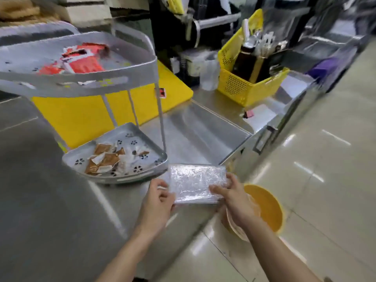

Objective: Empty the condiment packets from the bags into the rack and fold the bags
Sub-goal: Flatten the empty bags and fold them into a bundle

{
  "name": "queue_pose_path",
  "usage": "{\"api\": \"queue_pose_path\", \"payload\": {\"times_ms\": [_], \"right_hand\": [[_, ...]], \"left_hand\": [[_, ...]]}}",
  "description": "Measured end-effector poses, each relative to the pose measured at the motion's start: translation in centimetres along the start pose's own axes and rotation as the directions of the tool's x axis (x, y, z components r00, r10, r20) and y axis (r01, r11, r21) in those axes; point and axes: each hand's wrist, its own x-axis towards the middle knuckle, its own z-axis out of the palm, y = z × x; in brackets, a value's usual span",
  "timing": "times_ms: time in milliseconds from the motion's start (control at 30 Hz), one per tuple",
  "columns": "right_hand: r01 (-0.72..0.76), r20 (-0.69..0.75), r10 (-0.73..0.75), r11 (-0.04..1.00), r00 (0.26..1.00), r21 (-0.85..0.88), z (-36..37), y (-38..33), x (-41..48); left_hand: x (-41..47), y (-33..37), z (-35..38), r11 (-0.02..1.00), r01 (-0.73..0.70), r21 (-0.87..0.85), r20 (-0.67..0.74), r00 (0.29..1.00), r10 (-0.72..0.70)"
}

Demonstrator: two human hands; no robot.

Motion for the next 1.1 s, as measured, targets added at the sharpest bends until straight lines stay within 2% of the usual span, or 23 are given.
{"api": "queue_pose_path", "payload": {"times_ms": [133, 300, 500, 567, 633, 733, 833, 933, 1033, 1100], "right_hand": [[-0.095, -0.165, 0.103, 0.994, 0.981, 0.055, -9.4, 0.7, 0.0], [-0.153, -0.288, 0.178, 0.982, 0.941, 0.108, -17.2, 2.1, 1.3], [-0.258, -0.383, 0.317, 0.946, 0.868, 0.198, -22.2, 5.4, 4.6], [-0.272, -0.465, 0.333, 0.942, 0.82, 0.194, -23.3, 6.5, 6.1], [-0.282, -0.555, 0.32, 0.947, 0.768, 0.155, -24.2, 7.9, 8.0], [-0.332, -0.607, 0.339, 0.935, 0.719, 0.129, -25.5, 11.4, 11.0], [-0.48, -0.556, 0.5, 0.855, 0.664, 0.196, -27.0, 16.0, 14.5], [-0.588, -0.424, 0.698, 0.715, 0.577, 0.378, -28.4, 22.5, 18.3], [-0.658, -0.335, 0.817, 0.577, 0.47, 0.483, -30.4, 29.9, 22.3], [-0.665, -0.285, 0.836, 0.547, 0.469, 0.509, -31.2, 35.0, 25.2]], "left_hand": [[1.1, 0.4, 9.4, 0.998, -0.036, 0.056, 0.138, 0.99, 0.028], [2.9, 0.1, 18.6, 0.995, 0.038, 0.09, 0.279, 0.958, -0.061], [7.0, -2.2, 25.4, 0.977, 0.176, 0.116, 0.357, 0.911, -0.207], [8.8, -3.1, 27.7, 0.968, 0.198, 0.151, 0.386, 0.89, -0.242], [10.6, -4.1, 30.1, 0.95, 0.236, 0.202, 0.409, 0.861, -0.301], [13.3, -6.0, 34.2, 0.912, 0.252, 0.324, 0.415, 0.829, -0.376], [16.1, -9.2, 38.7, 0.835, 0.132, 0.534, 0.4, 0.83, -0.388], [18.7, -14.0, 43.1, 0.687, -0.05, 0.725, 0.428, 0.814, -0.393], [21.5, -20.7, 47.3, 0.435, -0.383, 0.815, 0.55, 0.747, -0.374], [23.5, -25.6, 49.7, 0.209, -0.609, 0.765, 0.642, 0.697, -0.319]]}}
